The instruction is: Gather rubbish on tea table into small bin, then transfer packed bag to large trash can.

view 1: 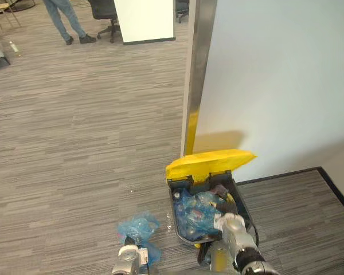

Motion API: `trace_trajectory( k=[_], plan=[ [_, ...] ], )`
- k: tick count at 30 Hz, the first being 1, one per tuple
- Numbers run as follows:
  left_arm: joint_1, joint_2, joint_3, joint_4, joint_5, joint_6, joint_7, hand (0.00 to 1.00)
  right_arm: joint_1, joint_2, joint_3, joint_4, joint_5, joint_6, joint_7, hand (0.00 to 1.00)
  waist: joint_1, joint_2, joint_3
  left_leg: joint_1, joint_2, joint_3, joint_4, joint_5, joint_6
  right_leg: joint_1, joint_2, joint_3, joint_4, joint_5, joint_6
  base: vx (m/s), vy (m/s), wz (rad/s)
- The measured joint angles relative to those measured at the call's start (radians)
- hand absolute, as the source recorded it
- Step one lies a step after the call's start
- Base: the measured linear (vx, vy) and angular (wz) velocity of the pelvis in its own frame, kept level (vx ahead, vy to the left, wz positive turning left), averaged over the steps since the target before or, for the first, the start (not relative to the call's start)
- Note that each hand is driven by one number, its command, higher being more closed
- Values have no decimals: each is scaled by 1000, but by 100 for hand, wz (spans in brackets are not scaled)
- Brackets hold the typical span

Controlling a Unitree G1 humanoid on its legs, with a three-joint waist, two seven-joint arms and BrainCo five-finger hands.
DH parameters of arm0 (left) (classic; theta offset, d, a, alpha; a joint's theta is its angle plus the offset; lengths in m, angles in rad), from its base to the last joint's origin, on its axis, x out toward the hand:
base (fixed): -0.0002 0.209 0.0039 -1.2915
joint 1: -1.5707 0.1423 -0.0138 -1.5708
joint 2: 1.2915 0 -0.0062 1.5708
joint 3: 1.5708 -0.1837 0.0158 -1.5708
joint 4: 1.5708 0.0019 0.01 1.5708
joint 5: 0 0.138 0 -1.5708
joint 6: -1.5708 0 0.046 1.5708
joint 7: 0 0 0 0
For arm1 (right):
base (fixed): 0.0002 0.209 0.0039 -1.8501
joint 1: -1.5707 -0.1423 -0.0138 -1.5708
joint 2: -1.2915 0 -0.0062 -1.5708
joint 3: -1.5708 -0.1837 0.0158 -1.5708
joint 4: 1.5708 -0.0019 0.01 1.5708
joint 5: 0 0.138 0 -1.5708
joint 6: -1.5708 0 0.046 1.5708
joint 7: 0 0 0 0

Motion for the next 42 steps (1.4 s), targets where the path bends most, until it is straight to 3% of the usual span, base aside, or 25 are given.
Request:
trace_trajectory(
  k=[6, 13, 20, 25, 34, 42],
  plan=[
    [17, 7, -110, -114, -43, -16, 11, 100, -123, -1, 65, 1, 20, 1, -22, 0, 13, 2, 8, -54, -9, 16, 39, -3, 14, -31, -5, 12, -16, 36, 7, -81, -26, -2],
    [15, 36, -313, -378, -144, -46, 24, 100, -288, -28, 69, 1, 68, 2, -59, 0, 21, 13, 57, -147, -13, -9, 99, -15, 32, -63, -17, 6, -57, 87, -1, -92, -28, 10],
    [-10, 46, -479, -615, -239, -85, 19, 100, -408, -71, 40, 8, 79, 27, -80, 0, 23, 21, 83, -236, -17, -33, 177, -18, 20, -108, -39, -15, -31, 91, -4, -9, -13, 15],
    [-51, 80, -603, -807, -277, -96, 18, 100, -501, -96, 30, 15, 106, 50, -87, 0, 21, 27, 110, -280, -11, -35, 243, -63, 28, -127, -38, -14, -21, 93, -7, -42, -12, 0],
    [-151, 72, -672, -946, -274, -128, 39, 100, -590, -161, -9, 29, 107, 66, -96, 0, 11, 37, 122, -354, -7, -30, 283, -65, 14, -194, -32, -4, -11, 103, -18, -12, -16, -2],
    [-247, 38, -667, -856, -244, -126, 44, 100, -668, -179, -30, 30, 117, 87, -95, 0, -7, 39, 127, -426, 10, -20, 331, -78, 3, -249, -14, -3, -12, 113, -31, 14, -47, -3]
  ],
)
